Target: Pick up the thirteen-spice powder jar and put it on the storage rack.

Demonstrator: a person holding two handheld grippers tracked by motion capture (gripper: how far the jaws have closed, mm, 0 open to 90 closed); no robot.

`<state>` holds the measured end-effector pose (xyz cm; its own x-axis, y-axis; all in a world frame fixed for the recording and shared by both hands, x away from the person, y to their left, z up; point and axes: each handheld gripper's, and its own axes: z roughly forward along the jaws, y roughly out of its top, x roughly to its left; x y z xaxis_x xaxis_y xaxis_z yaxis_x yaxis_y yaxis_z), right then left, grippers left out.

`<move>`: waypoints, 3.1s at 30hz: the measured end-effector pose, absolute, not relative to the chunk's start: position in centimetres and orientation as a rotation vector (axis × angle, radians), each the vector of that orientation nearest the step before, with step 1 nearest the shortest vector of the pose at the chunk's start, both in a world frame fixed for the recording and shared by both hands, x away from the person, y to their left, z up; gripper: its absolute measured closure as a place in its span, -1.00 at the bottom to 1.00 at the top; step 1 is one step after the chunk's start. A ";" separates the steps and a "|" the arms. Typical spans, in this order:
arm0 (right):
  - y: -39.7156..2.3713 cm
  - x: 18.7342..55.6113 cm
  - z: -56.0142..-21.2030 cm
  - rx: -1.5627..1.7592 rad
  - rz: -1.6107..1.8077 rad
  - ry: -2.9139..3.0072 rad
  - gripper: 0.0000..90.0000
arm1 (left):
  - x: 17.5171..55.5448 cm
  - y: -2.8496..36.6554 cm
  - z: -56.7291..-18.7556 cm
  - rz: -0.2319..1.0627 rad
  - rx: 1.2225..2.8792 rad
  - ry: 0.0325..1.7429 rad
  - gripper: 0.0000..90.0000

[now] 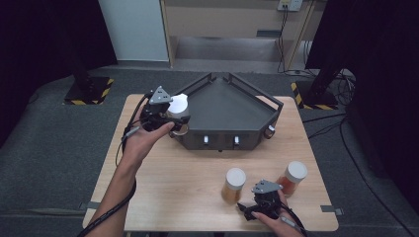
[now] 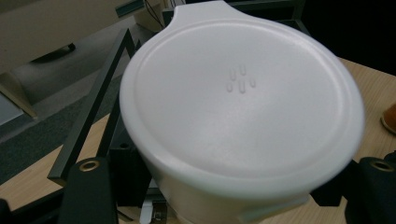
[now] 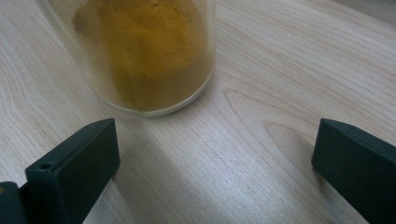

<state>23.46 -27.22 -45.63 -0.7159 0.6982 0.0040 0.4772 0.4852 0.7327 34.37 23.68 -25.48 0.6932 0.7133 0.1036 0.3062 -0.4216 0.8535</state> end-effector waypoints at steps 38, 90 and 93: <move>-27.2 23.5 -45.6 0.993 1.067 2.439 -0.98 | 40.3 20.6 -27.3 0.599 2.013 0.817 -0.35; -27.2 23.4 -45.7 0.989 1.067 2.438 -0.98 | 42.9 20.4 -28.9 0.530 2.023 0.897 -0.38; -27.2 23.4 -45.7 0.990 1.067 2.438 -0.98 | 42.9 20.4 -28.8 0.529 2.026 0.891 -0.38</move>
